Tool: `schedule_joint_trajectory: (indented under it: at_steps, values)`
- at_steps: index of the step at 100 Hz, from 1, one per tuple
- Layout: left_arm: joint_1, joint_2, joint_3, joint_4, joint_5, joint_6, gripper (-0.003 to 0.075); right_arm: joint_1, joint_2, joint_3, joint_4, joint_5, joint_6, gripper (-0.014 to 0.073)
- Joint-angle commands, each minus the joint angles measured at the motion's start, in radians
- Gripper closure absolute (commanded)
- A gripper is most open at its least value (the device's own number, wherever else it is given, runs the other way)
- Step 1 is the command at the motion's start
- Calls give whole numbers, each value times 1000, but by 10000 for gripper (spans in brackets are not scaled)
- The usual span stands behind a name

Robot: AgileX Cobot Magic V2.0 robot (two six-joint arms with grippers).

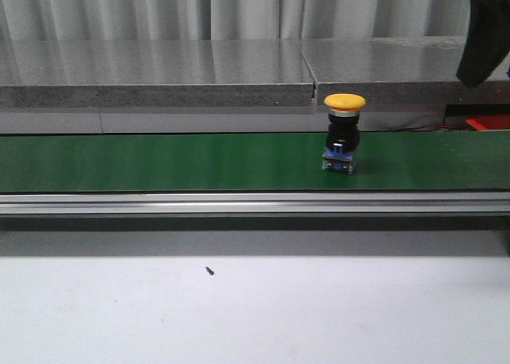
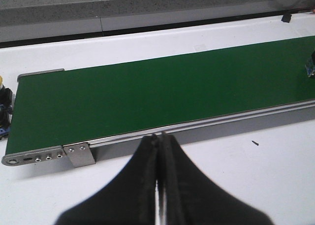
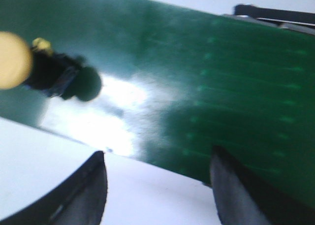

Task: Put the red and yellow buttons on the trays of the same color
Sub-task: 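Lower the right gripper onto the yellow button on the belt and lift it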

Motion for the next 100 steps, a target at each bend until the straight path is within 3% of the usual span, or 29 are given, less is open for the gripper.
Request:
schedule_joint_trajectory:
  at_steps: [1, 30, 81, 100]
  values:
    - [-8, 6, -27, -15, -71, 1, 739, 23, -20, -26, 65, 3, -98, 128]
    - [-8, 6, -27, -15, -71, 1, 739, 86, 83, -85, 99, 27, -205, 128]
    - [-8, 6, -27, -15, -71, 1, 739, 105, 253, -213, 140, -56, -238, 134]
    - [-8, 6, -27, -15, -71, 1, 739, 105, 262, -213, 140, -49, -238, 360]
